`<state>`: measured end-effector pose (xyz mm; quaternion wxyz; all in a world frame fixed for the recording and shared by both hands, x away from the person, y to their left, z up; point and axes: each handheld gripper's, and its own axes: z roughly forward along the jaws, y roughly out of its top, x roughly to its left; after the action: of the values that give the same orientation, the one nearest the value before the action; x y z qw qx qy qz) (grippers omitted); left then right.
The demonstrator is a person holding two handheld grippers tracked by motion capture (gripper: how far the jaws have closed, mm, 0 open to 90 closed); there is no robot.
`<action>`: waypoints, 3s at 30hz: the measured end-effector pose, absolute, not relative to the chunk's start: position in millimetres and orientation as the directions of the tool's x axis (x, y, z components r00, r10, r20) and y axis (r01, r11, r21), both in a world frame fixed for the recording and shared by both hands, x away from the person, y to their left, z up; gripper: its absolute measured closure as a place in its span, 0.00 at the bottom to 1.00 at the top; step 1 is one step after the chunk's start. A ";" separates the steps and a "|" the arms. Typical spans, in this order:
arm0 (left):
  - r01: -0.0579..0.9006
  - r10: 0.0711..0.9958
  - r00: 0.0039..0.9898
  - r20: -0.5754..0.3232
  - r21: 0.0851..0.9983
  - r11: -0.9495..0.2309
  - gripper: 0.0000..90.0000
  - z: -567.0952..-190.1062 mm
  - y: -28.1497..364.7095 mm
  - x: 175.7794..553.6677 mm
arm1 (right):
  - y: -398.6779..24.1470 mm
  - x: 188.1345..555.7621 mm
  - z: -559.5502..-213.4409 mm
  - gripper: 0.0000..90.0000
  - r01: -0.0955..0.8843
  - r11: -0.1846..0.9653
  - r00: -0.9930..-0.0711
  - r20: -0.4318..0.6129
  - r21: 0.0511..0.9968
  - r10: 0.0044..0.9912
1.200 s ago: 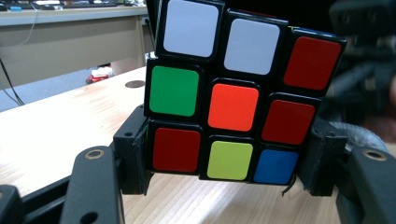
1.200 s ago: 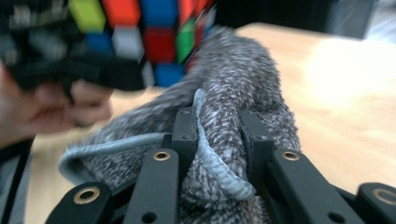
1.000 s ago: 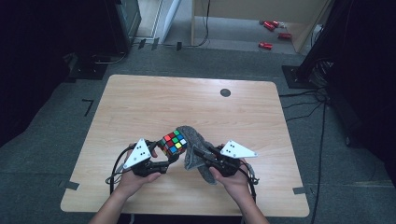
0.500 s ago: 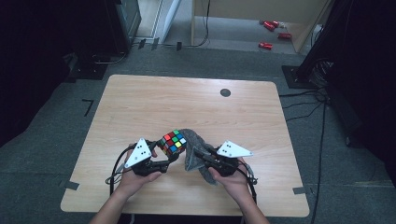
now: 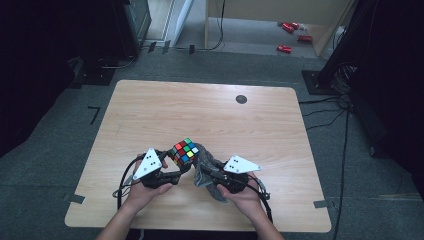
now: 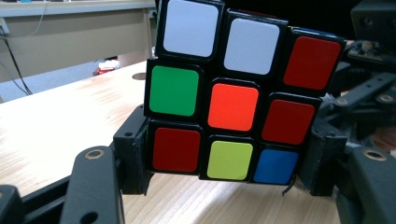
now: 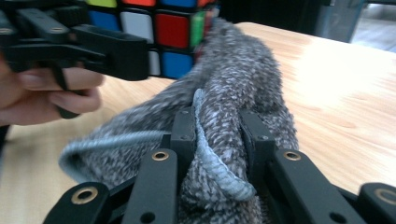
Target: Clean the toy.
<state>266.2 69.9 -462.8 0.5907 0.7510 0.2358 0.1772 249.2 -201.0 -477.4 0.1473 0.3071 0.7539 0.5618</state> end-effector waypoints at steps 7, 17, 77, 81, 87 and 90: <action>0.143 0.553 0.833 -0.008 0.969 -0.201 0.38 -464.2 66.9 265.5 | -220.8 252.2 -466.8 0.79 0.289 0.080 -0.713 0.159 0.954 0.683; 0.146 0.550 0.835 -0.019 0.971 -0.189 0.38 -462.6 68.0 264.8 | -197.8 247.4 -478.8 0.79 0.297 0.170 -0.779 0.135 0.940 0.612; 0.215 0.526 0.847 -0.070 0.952 -0.220 0.38 -465.9 67.9 272.1 | -264.9 281.7 -495.7 0.76 0.476 0.203 -0.536 0.099 0.856 0.838; 0.222 0.531 0.844 -0.073 0.949 -0.224 0.38 -466.4 68.3 273.1 | -269.3 285.9 -503.1 0.67 0.521 0.191 -0.519 0.130 0.832 0.845; 0.222 0.551 0.832 -0.063 0.948 -0.227 0.38 -466.8 68.4 273.4 | -270.9 283.4 -493.8 0.47 0.478 0.109 -0.506 0.171 0.872 0.846; 0.210 0.561 0.827 -0.038 0.946 -0.246 0.38 -468.2 66.3 272.5 | -267.2 279.1 -484.1 0.44 0.454 0.059 -0.508 0.204 0.889 0.837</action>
<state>272.5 66.3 -468.2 0.5610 0.7738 0.2491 0.1563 279.1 -267.2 -484.1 0.1878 0.4592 0.7031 0.5094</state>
